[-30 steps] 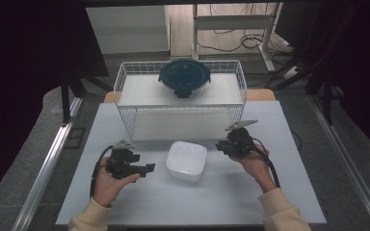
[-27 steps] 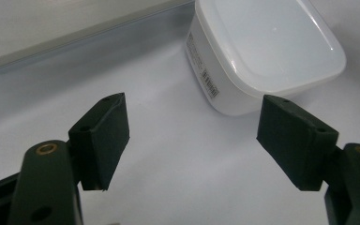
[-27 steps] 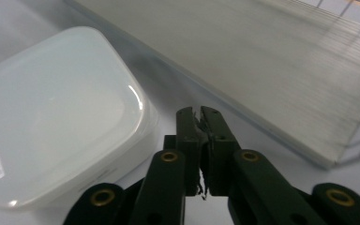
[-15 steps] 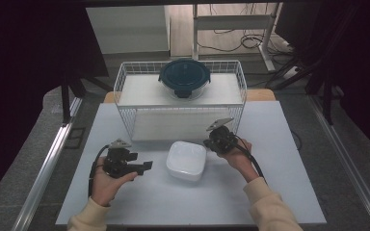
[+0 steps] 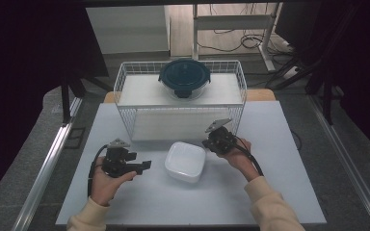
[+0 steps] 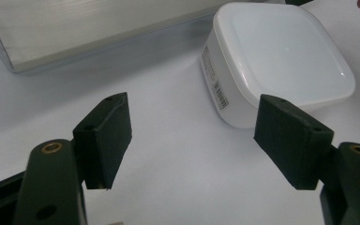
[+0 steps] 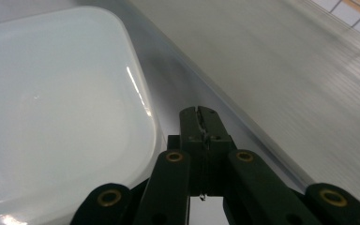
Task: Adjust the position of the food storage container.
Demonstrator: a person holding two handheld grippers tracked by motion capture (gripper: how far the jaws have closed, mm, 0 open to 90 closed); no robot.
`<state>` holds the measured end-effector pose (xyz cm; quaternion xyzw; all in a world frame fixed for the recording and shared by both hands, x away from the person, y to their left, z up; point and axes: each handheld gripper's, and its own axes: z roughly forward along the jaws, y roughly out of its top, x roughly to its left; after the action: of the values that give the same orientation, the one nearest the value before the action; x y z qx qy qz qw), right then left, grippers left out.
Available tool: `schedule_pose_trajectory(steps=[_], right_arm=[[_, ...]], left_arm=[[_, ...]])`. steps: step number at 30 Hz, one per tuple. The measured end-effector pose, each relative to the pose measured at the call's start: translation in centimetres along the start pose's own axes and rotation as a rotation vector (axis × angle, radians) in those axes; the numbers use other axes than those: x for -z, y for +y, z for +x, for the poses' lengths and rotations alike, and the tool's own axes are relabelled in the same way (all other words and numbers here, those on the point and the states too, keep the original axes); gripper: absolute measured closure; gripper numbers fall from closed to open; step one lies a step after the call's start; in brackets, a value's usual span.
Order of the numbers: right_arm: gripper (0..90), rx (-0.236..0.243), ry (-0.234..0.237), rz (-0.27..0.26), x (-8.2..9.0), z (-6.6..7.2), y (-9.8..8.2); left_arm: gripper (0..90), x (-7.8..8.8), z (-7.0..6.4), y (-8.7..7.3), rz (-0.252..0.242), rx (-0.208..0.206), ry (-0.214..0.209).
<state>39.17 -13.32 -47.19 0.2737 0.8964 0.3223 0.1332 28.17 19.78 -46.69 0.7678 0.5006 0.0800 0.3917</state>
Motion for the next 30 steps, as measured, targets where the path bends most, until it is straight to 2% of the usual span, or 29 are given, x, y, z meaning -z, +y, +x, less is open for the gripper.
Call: schedule_pose_trajectory(steps=[2,5,12,17,23,26,28,30], right_arm=[[89.7,0.002,0.021,0.003,-0.2,0.1,0.0],[89.7,0.014,0.020,0.019,-0.2,0.3,-0.1],[89.7,0.035,0.073,0.020,0.9,1.9,-1.0],[89.7,0.015,0.082,0.041,1.9,3.8,-2.5],[89.7,-0.025,0.111,0.048,3.1,5.5,-4.1],[89.7,-0.050,0.134,0.043,3.8,6.3,-4.8],[89.7,-0.048,0.162,0.027,4.2,6.7,-5.1],[89.7,-0.047,0.164,0.018,4.3,7.1,-5.3]], left_arm=[[27.9,0.0,0.1,0.0,-0.002,0.002,0.000],[27.9,0.1,0.2,0.0,-0.003,0.006,-0.002],[27.9,0.5,0.7,0.0,-0.015,0.024,-0.008],[27.9,0.8,0.8,0.0,-0.025,0.034,-0.008],[27.9,0.9,0.6,0.0,-0.018,0.021,-0.007],[27.9,0.8,0.4,-0.1,-0.017,0.018,-0.006],[27.9,0.9,0.4,-0.1,-0.018,0.018,-0.005],[27.9,0.9,0.4,0.0,-0.020,0.021,-0.002]])
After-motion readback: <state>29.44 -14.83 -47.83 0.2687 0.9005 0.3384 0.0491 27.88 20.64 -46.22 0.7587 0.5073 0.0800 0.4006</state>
